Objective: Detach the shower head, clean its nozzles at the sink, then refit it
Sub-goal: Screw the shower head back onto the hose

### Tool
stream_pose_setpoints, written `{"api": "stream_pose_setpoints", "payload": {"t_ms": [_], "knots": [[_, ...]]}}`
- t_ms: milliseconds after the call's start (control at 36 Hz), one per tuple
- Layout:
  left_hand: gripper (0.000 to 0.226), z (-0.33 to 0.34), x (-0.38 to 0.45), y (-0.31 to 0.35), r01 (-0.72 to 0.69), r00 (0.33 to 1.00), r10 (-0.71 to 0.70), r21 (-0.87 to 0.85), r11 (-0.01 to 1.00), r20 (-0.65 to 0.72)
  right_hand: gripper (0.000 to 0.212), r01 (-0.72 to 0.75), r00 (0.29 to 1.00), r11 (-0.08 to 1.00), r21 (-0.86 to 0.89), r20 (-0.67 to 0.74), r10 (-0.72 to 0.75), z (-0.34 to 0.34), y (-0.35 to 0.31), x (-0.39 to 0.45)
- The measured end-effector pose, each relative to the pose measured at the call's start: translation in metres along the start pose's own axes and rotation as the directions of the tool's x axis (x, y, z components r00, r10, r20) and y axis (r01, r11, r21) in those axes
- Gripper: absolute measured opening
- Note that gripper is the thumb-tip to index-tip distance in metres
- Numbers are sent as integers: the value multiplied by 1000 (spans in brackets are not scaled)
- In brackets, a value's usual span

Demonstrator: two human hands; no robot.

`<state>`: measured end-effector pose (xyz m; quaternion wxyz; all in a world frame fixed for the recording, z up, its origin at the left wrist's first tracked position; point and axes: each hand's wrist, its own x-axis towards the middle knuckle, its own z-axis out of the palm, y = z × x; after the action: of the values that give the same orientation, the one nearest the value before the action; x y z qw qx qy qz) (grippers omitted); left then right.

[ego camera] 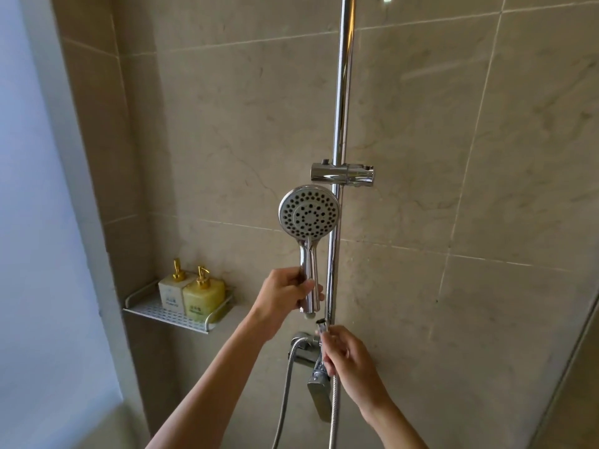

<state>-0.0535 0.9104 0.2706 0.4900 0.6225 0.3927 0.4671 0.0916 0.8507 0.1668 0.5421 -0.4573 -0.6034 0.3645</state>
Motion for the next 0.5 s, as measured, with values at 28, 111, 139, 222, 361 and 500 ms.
{"api": "stream_pose_setpoints", "payload": {"t_ms": [28,111,139,222,361,500], "knots": [[13,1,0,0,1,1000,-1,7,1000,1,25,0,1000,1000,5,-10,0,3,-1,1],[14,1,-1,0,1,1000,-1,15,1000,-3,24,4,999,999,34,-44,-3,11,-3,4],[14,1,-1,0,0,1000,0,16,1000,-6,25,8,999,999,38,-51,-6,13,-4,6],[14,0,0,0,2,1000,-2,5,1000,-12,31,29,998,999,30,-50,-27,15,-1,7],[15,-1,0,0,16,1000,-17,-25,1000,-6,44,23,998,997,79,-55,-19,21,0,12],[16,-2,0,-1,28,1000,-27,-61,998,5,33,-3,999,989,145,-31,7,22,2,16]]}}
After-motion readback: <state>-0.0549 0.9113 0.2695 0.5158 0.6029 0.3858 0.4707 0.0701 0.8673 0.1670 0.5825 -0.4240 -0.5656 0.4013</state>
